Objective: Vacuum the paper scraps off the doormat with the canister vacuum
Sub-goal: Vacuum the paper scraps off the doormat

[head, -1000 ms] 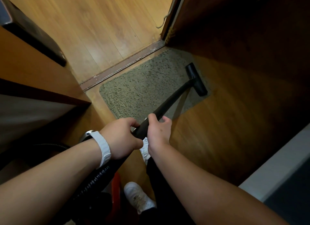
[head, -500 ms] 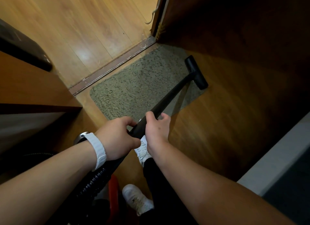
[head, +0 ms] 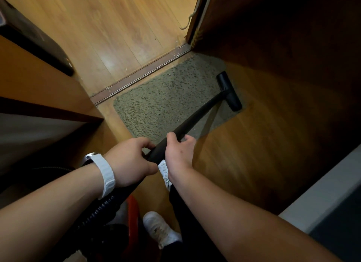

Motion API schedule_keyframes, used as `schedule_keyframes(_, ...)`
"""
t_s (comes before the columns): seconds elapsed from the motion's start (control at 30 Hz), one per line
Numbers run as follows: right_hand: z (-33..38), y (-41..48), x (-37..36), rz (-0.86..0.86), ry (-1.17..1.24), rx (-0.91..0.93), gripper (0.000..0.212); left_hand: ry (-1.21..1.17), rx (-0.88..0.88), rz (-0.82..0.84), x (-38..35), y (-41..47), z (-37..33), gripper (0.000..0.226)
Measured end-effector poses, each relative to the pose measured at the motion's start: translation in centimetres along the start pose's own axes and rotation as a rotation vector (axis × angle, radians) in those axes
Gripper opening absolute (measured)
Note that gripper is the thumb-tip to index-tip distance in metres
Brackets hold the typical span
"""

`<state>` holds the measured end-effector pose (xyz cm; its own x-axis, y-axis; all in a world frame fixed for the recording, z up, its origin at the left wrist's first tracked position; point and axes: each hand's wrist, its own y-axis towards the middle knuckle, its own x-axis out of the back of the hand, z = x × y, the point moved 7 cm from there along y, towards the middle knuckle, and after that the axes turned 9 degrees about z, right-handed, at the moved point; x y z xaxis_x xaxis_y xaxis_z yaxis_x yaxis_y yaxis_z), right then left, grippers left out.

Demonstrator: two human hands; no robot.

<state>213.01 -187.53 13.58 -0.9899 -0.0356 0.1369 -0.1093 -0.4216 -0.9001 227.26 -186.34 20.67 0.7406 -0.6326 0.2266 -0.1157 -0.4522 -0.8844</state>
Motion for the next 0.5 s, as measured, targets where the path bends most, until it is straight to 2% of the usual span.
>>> schedule_keyframes(0.1,-1.2,-1.3,-0.9,0.036,-0.015,-0.019,0.038,-0.016,0.013,-0.007,-0.4,-1.3,1.8,0.041)
schedule_keyframes(0.4,-6.8,-5.1,-5.6,0.185,-0.160,0.016,0.062,-0.006,0.071,-0.034,-2.0,-6.7,9.2,0.045)
schedule_keyframes(0.5,-9.2,-6.9,-7.6,0.245,-0.141,0.000,0.058,-0.043,0.091,-0.015,-2.5,-9.3,11.9,0.044)
